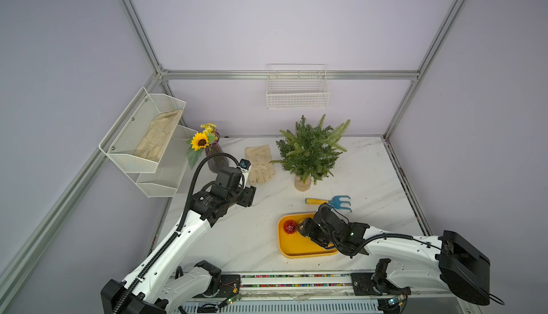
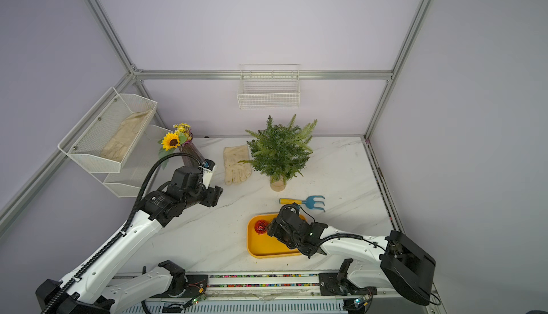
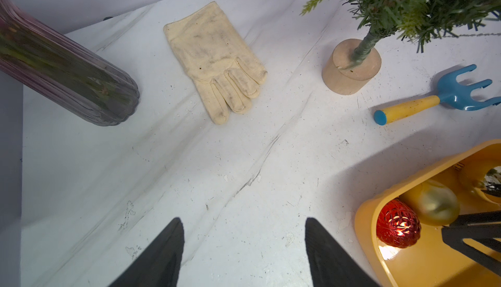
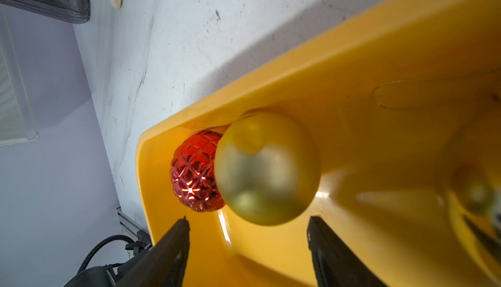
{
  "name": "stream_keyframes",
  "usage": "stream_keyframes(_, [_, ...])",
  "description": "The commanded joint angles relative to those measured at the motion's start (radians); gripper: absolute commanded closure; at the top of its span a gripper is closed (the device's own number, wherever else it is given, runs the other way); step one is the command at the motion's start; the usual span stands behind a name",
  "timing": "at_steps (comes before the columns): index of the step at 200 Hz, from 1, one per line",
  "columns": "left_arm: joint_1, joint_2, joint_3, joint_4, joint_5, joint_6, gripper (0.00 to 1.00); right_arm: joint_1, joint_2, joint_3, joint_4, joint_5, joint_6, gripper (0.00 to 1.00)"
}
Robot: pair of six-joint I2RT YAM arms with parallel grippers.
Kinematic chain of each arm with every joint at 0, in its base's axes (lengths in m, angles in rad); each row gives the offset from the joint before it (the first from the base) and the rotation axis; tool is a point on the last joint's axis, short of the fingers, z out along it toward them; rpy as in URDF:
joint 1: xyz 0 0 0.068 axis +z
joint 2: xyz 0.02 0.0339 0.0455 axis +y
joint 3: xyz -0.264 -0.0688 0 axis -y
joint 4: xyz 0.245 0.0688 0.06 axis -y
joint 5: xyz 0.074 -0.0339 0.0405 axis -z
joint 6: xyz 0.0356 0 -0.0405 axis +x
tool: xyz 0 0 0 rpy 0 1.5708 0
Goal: Decorate the small christmas tree with ornaments
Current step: Pick up an ornament from the container.
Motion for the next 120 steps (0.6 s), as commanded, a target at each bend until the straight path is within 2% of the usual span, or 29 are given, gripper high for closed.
stream_keyframes(1, [0.006,-0.020,-0.038,0.037,0.028,0.022,0.29,-0.015,0.023,-0.018,0.077,0.020,0.063,0.28])
stream_keyframes(69, [0.006,-0.009,-0.040,0.039,0.016,0.026,0.30,-0.080,0.055,-0.032,0.119,0.012,0.044,0.31])
stream_keyframes(120, [0.009,-0.004,-0.042,0.041,0.016,0.028,0.30,-0.091,0.077,-0.037,0.132,-0.021,0.026,0.30])
